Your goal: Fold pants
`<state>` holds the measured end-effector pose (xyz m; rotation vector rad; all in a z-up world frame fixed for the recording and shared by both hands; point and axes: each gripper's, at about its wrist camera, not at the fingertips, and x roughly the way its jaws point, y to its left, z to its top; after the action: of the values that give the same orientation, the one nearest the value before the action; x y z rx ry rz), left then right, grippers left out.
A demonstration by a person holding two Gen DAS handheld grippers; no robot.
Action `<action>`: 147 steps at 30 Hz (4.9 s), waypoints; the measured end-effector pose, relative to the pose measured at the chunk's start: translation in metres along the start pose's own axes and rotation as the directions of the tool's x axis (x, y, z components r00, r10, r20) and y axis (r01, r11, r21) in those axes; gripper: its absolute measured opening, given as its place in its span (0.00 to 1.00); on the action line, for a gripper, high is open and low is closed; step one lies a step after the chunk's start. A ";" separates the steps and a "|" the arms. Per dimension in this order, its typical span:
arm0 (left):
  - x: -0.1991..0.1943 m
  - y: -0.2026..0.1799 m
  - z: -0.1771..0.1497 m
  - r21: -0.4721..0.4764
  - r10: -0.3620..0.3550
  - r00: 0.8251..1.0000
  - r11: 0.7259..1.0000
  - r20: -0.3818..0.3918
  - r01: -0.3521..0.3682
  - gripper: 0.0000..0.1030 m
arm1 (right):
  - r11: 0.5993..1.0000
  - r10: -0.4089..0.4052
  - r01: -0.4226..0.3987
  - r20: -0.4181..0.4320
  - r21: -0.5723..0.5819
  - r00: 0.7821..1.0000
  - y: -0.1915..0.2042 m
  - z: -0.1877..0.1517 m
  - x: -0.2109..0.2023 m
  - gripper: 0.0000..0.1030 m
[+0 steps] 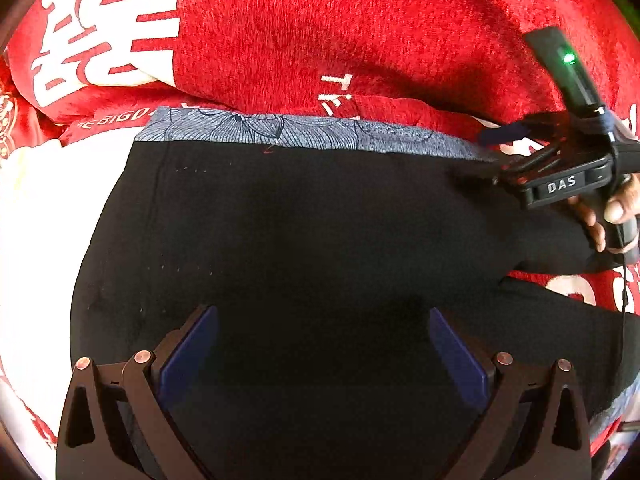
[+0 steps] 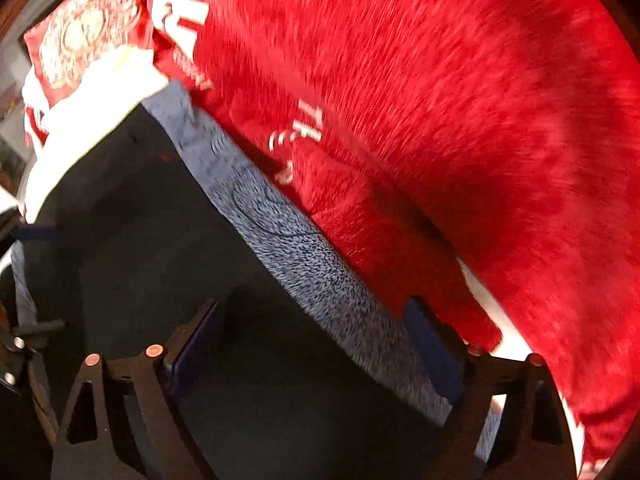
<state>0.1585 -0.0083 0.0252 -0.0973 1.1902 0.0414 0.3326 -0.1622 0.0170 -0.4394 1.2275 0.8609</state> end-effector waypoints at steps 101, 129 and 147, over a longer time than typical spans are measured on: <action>-0.123 0.140 -0.159 -0.408 -0.169 0.972 0.885 0.164 0.223 0.14 | 0.952 -0.294 0.307 0.267 -0.006 0.918 0.311 -0.180 -0.131 0.70; -0.056 -0.001 -0.128 -0.059 -0.207 0.977 0.977 -0.051 0.204 0.15 | 0.482 -0.451 0.273 -0.032 0.833 0.892 0.068 -0.199 -0.164 0.88; -0.055 -0.010 -0.124 -0.048 -0.200 0.977 0.979 -0.068 0.197 0.21 | 0.287 -0.444 0.174 -0.030 0.942 0.896 0.043 -0.280 -0.198 0.05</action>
<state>0.0239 -0.0291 0.0310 -0.2554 1.2473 -0.1147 0.1058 -0.4001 0.1227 0.3892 1.1393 -0.2537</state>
